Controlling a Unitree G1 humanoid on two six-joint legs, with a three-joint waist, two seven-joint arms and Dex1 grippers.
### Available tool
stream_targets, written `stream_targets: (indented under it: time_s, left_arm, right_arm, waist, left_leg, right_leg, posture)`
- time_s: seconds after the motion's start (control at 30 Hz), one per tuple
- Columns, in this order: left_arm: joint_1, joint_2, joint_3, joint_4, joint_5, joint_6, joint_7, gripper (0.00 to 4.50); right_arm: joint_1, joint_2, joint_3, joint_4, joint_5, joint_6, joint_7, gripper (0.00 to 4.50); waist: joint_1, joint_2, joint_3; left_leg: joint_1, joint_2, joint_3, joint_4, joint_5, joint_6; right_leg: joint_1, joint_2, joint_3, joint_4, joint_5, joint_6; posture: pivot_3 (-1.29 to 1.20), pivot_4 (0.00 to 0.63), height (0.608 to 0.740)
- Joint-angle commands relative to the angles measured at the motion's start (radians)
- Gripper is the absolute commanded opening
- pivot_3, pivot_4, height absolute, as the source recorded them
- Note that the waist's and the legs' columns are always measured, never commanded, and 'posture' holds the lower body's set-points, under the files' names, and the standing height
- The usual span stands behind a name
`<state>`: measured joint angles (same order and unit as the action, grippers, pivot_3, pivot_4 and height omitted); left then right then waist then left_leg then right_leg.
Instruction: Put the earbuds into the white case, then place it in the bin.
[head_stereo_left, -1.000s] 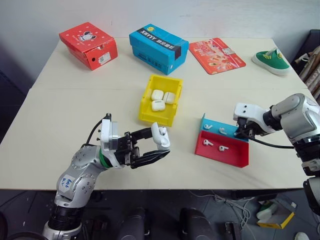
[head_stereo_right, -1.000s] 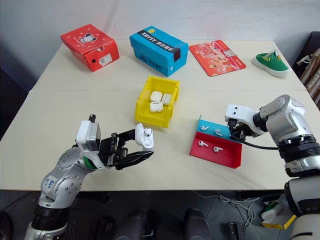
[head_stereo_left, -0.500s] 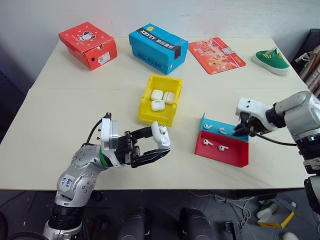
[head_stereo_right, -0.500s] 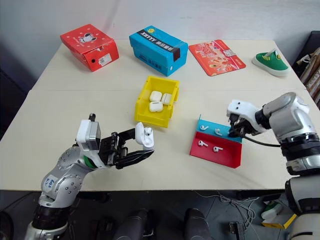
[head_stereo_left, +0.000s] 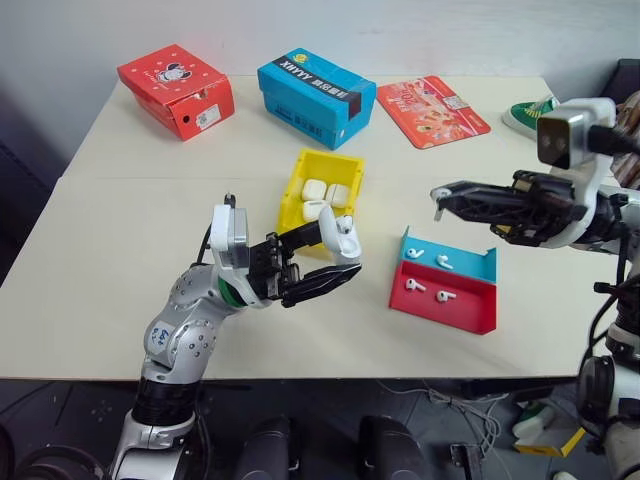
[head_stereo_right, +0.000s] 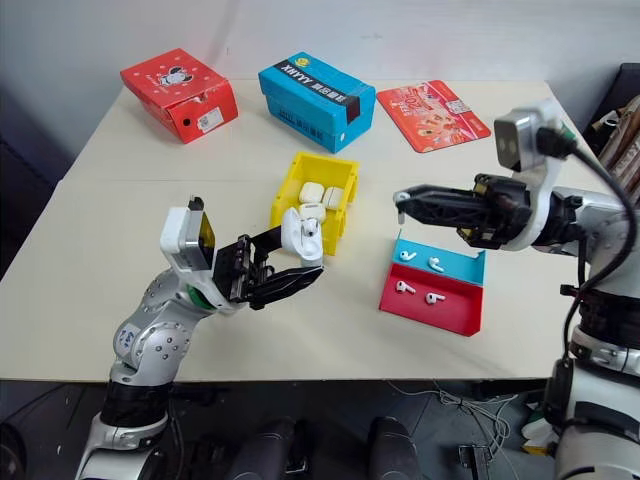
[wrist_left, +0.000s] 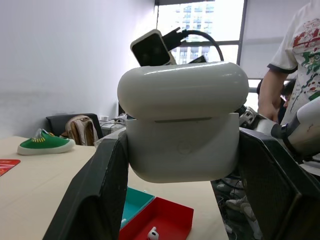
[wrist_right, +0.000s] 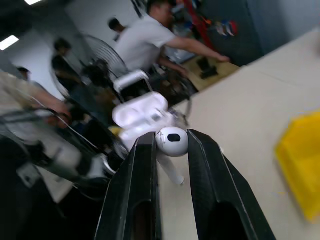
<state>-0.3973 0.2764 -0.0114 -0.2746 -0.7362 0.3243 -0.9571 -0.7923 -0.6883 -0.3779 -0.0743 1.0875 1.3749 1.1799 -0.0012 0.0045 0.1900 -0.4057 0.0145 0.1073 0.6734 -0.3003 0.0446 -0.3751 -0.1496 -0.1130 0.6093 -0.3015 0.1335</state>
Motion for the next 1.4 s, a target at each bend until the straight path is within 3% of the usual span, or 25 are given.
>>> stream_targets:
  time_s: [0.03,0.13,0.27,0.67,1.4]
  left_arm:
    - [-0.028,-0.017,-0.01,0.002,-0.006,-0.015,-0.01,2.79]
    - [-0.041,-0.033,-0.017,0.015,0.002,-0.023,-0.01,2.79]
    - [-0.045,-0.048,-0.024,0.018,0.006,-0.028,-0.009,2.79]
    - [-0.045,-0.052,-0.034,0.023,0.028,-0.045,-0.009,2.79]
    - [-0.06,-0.08,-0.042,0.031,0.056,-0.066,0.01,2.79]
  right_arm:
    - [0.024,0.098,-0.054,-0.121,0.172,0.038,-0.204,0.48]
    - [0.063,0.157,-0.048,-0.18,0.234,-0.001,-0.326,0.48]
    - [0.113,0.184,0.001,-0.236,0.21,-0.085,-0.378,0.48]
    - [0.134,0.147,0.06,-0.22,0.333,-0.138,-0.415,0.48]
    - [0.189,0.109,0.198,-0.237,0.246,-0.255,-0.399,0.48]
  waist:
    - [0.0,0.0,0.0]
    - [0.002,0.0,0.0]
    - [0.002,0.0,0.0]
    - [0.001,0.0,0.0]
    - [0.0,0.0,0.0]
  left_leg:
    - [0.0,0.0,0.0,0.0,0.0,0.0]
    - [-0.001,0.0,0.001,-0.001,0.0,0.0]
    - [-0.001,-0.002,0.001,-0.001,0.0,0.001]
    - [-0.001,-0.001,0.002,-0.001,-0.001,0.002]
    - [-0.001,-0.001,0.002,-0.001,-0.001,0.003]
  right_leg:
    - [0.0,0.0,0.0,0.0,0.0,0.0]
    - [-0.001,0.0,0.0,0.0,0.0,0.0]
    - [-0.001,0.001,0.0,0.0,0.0,0.0]
    - [-0.001,0.001,0.001,0.0,0.0,0.0]
    - [-0.001,0.001,0.001,-0.001,0.0,0.0]
  posture:
    - [0.0,0.15,0.74]
    - [0.0,0.15,0.74]
    - [0.0,0.15,0.74]
    - [0.0,0.15,0.74]
    - [0.0,0.15,0.74]
